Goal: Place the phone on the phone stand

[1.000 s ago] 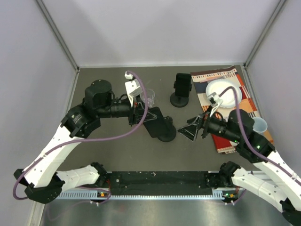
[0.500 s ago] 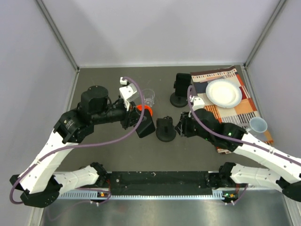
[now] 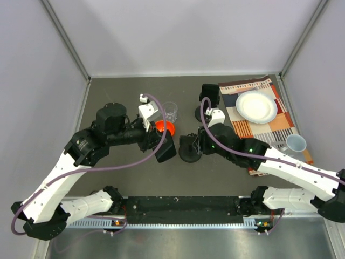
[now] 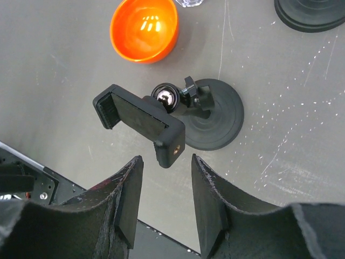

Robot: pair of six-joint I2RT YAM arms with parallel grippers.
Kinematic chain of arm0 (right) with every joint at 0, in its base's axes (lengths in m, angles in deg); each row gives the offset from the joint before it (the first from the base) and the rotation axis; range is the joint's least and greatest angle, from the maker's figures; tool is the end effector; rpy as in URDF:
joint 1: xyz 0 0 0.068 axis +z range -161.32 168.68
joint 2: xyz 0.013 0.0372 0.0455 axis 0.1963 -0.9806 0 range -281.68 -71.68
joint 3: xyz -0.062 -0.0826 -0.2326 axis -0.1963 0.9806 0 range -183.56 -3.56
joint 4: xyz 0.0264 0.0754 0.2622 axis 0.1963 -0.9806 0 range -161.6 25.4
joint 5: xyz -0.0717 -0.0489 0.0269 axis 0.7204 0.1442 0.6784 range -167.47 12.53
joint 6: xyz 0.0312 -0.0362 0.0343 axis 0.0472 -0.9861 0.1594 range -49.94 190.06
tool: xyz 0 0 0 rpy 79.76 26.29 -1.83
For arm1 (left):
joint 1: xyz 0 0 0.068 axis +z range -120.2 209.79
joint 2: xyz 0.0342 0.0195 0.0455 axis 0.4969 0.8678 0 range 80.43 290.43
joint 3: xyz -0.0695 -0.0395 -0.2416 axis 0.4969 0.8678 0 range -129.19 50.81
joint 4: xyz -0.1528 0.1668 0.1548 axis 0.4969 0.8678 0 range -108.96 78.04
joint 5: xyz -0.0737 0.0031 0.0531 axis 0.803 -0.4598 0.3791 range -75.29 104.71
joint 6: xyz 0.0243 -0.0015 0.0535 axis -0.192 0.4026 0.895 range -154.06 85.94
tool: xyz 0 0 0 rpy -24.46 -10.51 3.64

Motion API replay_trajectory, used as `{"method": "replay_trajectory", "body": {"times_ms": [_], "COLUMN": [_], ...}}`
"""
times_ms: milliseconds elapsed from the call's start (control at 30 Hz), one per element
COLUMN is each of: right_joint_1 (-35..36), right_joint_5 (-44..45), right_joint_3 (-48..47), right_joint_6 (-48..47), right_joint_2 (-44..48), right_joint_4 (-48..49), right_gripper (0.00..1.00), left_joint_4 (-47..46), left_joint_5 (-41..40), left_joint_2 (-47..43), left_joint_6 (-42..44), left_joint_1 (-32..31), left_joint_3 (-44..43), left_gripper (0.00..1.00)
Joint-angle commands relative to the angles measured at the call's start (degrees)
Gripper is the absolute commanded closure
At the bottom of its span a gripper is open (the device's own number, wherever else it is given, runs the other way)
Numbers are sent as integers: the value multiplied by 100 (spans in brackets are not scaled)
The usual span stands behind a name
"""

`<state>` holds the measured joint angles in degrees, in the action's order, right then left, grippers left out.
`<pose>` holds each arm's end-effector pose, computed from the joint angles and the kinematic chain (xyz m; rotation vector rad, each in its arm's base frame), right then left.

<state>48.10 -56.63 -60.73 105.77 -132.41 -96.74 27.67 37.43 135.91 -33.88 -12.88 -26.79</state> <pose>0.1425 0.2112 0.3045 -0.2482 2.1877 0.5577 0.1366 -0.1484 0.4212 0.9972 1.8147 -0.8629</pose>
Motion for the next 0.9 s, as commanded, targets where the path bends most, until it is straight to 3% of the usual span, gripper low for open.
{"method": "replay_trajectory", "body": {"times_ms": [0, 600, 800, 867], "right_joint_1": [79, 44, -220, -316], "right_joint_5": [-45, 307, -70, -238], "right_joint_3": [-313, -190, 91, 170], "right_joint_6": [-195, -424, -748, -967], "right_joint_2": [-140, -299, -168, -80], "right_joint_4": [314, 349, 638, 779], "right_gripper": [59, 78, 100, 100], "left_joint_4": [-682, -893, -1015, -1086], "left_joint_5": [206, 549, 663, 751], "left_joint_2": [-82, 173, 366, 393], "left_joint_6": [-10, -282, -300, -326], "left_joint_1": [5, -4, -4, -4], "left_joint_3": [-27, -62, -80, -62], "left_gripper": [100, 100, 100, 100]}}
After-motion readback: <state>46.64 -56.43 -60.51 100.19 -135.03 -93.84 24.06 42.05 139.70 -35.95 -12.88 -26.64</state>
